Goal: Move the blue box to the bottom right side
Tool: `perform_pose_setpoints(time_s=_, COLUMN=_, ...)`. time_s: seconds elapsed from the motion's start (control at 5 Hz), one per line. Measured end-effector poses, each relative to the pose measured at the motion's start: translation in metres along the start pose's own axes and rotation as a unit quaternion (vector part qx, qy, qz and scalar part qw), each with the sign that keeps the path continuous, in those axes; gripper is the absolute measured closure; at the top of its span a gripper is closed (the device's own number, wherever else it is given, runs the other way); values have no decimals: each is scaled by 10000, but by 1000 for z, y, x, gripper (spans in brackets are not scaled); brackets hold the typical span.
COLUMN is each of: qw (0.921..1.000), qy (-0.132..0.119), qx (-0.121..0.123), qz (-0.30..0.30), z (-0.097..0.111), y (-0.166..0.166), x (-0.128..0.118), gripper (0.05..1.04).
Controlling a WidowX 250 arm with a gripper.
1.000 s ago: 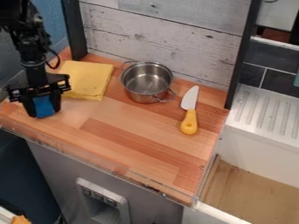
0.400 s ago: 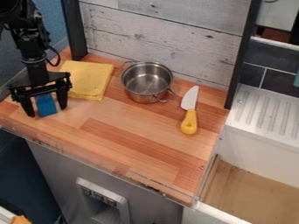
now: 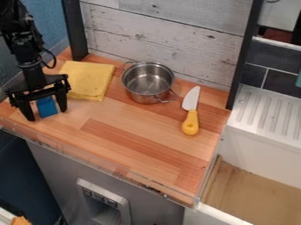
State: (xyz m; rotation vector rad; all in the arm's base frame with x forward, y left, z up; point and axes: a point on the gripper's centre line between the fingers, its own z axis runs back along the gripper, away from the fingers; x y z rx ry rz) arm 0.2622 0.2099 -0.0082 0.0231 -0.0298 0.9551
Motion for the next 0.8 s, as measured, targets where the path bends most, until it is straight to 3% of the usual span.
perform_pose_setpoints(time_s=0.2, qw=9995, qy=-278, qx=-113, qz=-87, z=22, y=0, x=2, gripper=83)
perform_pose_setpoints(time_s=0.6, qw=9919, qy=-920, qx=-776, qz=-401, z=61, y=-20, x=9, gripper=83)
perform_pose_setpoints(time_s=0.8, qw=9919, qy=-921, qx=-778, qz=-412, z=61, y=-19, x=9, gripper=83)
